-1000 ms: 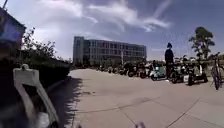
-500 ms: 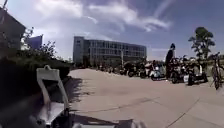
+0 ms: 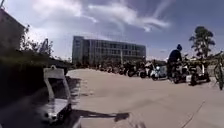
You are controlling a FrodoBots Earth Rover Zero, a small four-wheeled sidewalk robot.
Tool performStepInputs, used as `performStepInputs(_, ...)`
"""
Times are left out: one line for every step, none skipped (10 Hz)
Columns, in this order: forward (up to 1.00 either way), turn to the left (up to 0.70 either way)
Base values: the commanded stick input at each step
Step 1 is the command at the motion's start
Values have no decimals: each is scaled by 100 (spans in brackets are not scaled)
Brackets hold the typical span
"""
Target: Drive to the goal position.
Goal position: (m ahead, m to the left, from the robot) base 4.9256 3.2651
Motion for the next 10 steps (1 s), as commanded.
performStepInputs(45,0)
performStepInputs(45,-22)
performStepInputs(45,-27)
performStepInputs(45,-20)
performStepInputs(45,0)
performStepInputs(45,1)
performStepInputs(45,1)
performStepInputs(45,1)
performStepInputs(45,-3)
performStepInputs(45,-26)
